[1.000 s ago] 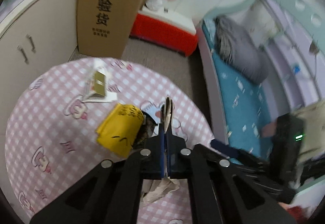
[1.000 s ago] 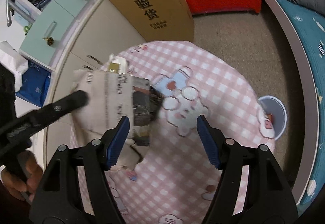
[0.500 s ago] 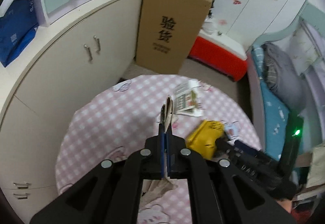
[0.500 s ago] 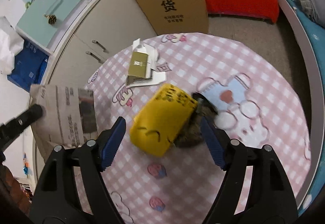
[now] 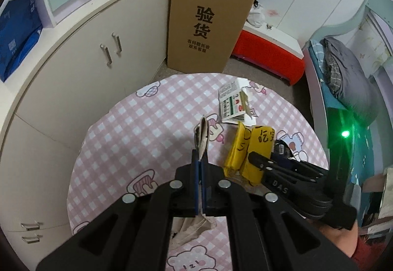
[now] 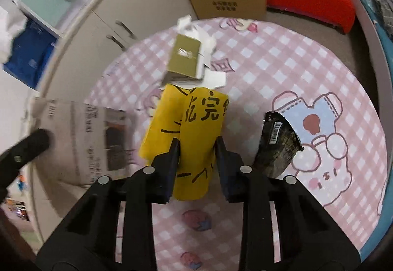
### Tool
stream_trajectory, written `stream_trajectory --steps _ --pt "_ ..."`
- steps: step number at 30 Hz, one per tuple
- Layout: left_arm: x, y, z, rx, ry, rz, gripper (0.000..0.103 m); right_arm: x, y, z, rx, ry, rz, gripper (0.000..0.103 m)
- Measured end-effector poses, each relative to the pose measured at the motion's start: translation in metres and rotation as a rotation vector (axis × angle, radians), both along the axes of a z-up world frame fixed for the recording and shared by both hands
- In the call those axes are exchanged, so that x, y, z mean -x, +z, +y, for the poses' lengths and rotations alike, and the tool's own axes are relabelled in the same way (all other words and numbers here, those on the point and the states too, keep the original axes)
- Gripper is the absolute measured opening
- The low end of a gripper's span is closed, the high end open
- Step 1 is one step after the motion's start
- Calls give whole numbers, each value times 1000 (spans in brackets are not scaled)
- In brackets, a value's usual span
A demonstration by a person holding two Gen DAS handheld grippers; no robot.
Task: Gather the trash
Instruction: 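Grasp yellow snack bag with right tool while left tool holds newspaper, then carry items over bucket, right tool drops yellow bag while left drops newspaper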
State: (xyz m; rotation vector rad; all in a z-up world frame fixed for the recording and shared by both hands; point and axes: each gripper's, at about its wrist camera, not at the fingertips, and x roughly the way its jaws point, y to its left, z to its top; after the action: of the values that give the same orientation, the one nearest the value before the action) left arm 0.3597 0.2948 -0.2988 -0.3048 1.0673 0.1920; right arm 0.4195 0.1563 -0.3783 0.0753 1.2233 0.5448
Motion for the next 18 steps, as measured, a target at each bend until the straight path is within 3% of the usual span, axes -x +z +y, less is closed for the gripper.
stream_trajectory --steps 8,18 --pt "17 43 -35 -54 -130 -73 1 34 65 -33 -104 -75 -84 28" --pt "36 106 -129 -92 -372 -212 1 88 139 -140 -143 -298 -222 28"
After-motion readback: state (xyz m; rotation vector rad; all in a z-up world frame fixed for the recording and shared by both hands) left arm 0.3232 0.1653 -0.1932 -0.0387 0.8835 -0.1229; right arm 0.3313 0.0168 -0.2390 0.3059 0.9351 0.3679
